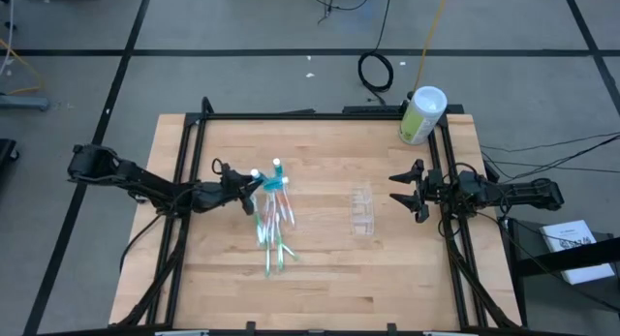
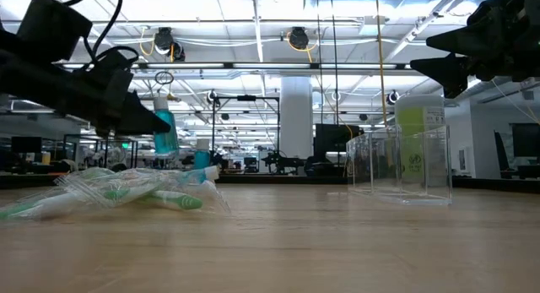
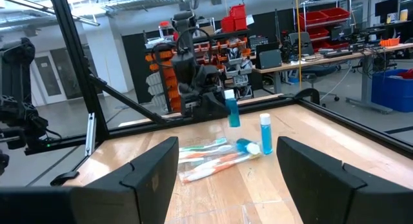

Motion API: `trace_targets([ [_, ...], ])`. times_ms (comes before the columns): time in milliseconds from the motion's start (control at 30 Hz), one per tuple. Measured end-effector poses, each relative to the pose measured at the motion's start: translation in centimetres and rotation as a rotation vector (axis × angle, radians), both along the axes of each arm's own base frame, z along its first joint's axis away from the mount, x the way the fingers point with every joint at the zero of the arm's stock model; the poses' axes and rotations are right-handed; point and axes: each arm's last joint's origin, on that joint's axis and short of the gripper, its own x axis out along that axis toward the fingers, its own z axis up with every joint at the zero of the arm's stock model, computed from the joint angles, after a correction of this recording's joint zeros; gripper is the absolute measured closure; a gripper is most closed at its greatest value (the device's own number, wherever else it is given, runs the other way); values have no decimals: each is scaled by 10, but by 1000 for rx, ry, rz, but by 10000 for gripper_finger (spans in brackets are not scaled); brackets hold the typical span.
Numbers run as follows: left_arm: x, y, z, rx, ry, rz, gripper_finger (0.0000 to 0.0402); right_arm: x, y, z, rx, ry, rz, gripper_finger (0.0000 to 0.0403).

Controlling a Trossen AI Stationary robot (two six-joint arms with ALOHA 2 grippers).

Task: Pick & Place toothbrushing station
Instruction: Put the blue mouthwash into the middle of the transparent organizer

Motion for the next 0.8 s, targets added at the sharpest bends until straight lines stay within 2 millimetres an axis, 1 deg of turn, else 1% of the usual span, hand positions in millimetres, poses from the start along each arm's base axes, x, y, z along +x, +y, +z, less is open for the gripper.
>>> trace_targets([
  [100, 11, -2, 12, -5, 28, -28, 330, 0, 0, 1, 0, -7, 0, 149],
  [167, 23, -4, 23, -4, 96, -57, 330, 0, 0, 1, 1, -12, 0, 149],
  [300, 46, -7, 54, 4, 231, -112, 330, 0, 0, 3, 2, -29, 0, 149],
  [433, 67, -12, 80, 24, 281, -215, 330, 3, 0, 5, -15, -41, -2, 149],
  [500, 81, -15, 91, 35, 270, -266, 330, 6, 0, 6, -22, -44, -3, 149],
  [567, 94, -17, 94, 48, 298, -295, 330, 9, 1, 8, -26, -58, -4, 149],
  [667, 116, -19, 91, 79, 348, -339, 330, 17, 1, 5, -32, -23, -4, 149],
  [767, 139, -22, 86, 119, 378, -378, 330, 26, 2, -3, -40, 83, -4, 149],
  [800, 147, -23, 85, 131, 376, -393, 330, 30, 2, -2, -43, 112, -3, 149],
])
